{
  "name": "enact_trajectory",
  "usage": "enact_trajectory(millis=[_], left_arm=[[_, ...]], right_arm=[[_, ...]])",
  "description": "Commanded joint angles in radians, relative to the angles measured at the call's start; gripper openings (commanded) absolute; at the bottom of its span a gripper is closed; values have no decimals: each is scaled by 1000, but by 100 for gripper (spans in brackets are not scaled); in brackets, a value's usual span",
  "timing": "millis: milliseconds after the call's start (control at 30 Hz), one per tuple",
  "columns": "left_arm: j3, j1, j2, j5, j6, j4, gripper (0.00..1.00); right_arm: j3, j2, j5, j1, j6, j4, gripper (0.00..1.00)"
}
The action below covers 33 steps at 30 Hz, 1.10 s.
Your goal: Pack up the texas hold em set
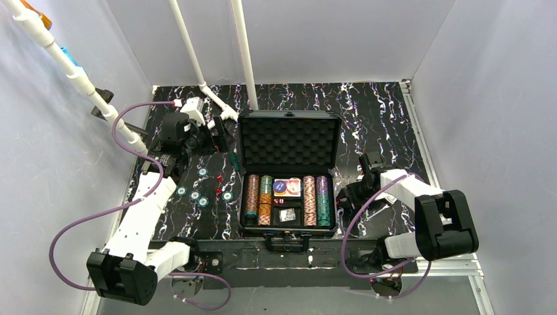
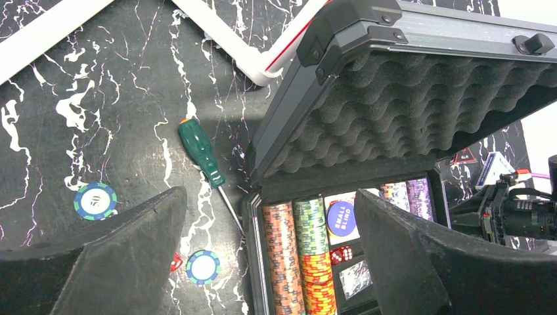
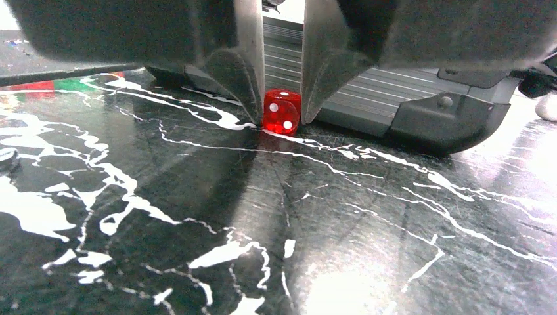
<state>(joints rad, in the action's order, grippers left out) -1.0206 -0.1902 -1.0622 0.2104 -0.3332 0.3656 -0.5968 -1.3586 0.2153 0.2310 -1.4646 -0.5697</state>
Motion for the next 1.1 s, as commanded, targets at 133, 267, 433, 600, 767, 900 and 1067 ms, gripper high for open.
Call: enact_trajectory(millis=[133,267,433,600,767,900,1067], left_arm=[[-3,-13,33,1,6,-1,100],[-4,-15,37,7,4,-2,100],[-6,-17,34,24,-1,-6,99],[-2,-17,30,11,2,-5,99],[3,-18,24,-12,7,-4,100],[2,-21,19,-12,8,-2,99],[2,-25,24,-10,8,-1,99]], right_arm=[[-19,96,-167,7,117,-78,1],[-137,247,-340,14,511,-159,1],[-182,435,-240,129,896,-92,1],[-246,338,-251,434,827,-26,3],[-298,180,-278,604,692,113,1],[-367,38,-299,669,679,122,1],[-453,-112,-300,716,661,110,1]])
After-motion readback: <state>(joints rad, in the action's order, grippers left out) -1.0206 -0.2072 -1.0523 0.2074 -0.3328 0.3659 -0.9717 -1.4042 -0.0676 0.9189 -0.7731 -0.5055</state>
